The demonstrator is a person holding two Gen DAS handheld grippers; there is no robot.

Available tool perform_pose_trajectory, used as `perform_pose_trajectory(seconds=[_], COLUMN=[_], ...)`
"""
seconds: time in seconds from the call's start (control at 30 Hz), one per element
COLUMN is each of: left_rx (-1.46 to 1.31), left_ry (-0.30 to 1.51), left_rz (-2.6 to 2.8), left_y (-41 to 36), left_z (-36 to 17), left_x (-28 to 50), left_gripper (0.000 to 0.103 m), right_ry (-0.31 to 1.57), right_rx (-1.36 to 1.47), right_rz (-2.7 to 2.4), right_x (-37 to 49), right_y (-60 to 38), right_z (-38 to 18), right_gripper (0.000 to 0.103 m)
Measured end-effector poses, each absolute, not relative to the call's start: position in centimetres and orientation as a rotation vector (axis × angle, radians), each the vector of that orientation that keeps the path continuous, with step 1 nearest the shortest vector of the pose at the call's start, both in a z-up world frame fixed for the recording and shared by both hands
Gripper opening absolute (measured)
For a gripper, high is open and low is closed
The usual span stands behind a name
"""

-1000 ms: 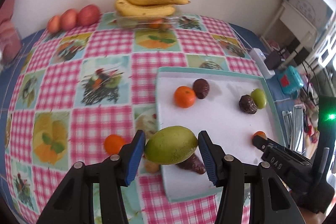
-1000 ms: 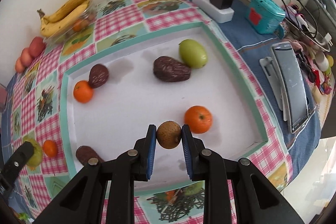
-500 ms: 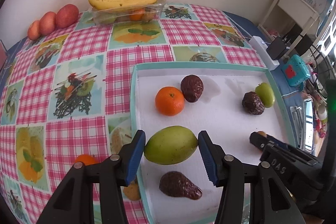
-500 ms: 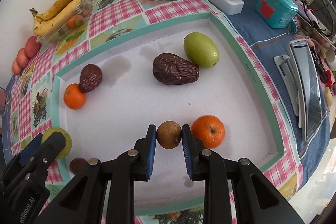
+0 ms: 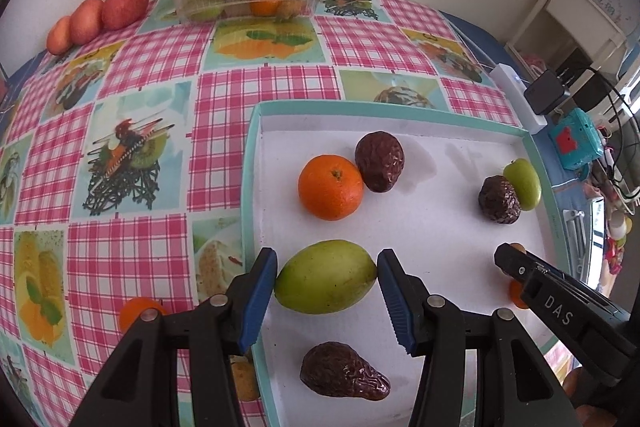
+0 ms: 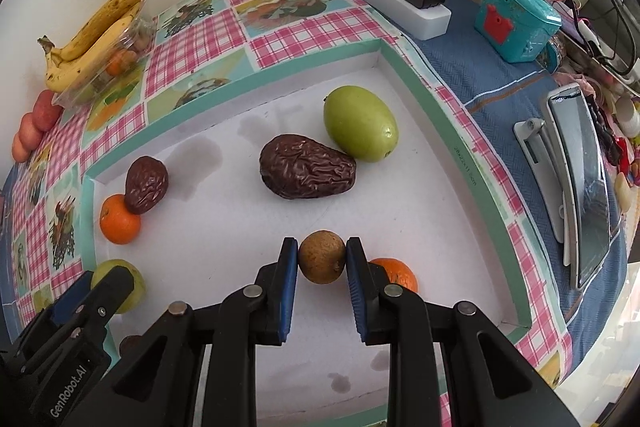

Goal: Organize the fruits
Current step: 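Open the left gripper releasing the green pear while the right releases the kiwi into the tray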

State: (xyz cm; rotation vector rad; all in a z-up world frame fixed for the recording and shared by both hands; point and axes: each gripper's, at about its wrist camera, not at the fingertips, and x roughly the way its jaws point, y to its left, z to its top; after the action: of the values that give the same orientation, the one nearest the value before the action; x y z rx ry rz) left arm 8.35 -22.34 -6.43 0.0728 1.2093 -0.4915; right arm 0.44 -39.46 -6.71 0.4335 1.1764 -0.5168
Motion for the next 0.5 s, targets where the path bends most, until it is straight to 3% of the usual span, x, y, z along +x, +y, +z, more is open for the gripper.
perform_pose_trajectory(seconds=[0.5], left_rx=[0.06], left_ry=[1.219], left_rz=[-0.491], left_y=[-22.01], left_z=[-6.37], left_x=[8.41], left_gripper=[0.056], right_ry=[1.18], right_rx=[0.411], right_rz=[-0.52], right_x=[0.62], right_y=[-39.26], right_z=[-7.03], right_gripper=[0.026])
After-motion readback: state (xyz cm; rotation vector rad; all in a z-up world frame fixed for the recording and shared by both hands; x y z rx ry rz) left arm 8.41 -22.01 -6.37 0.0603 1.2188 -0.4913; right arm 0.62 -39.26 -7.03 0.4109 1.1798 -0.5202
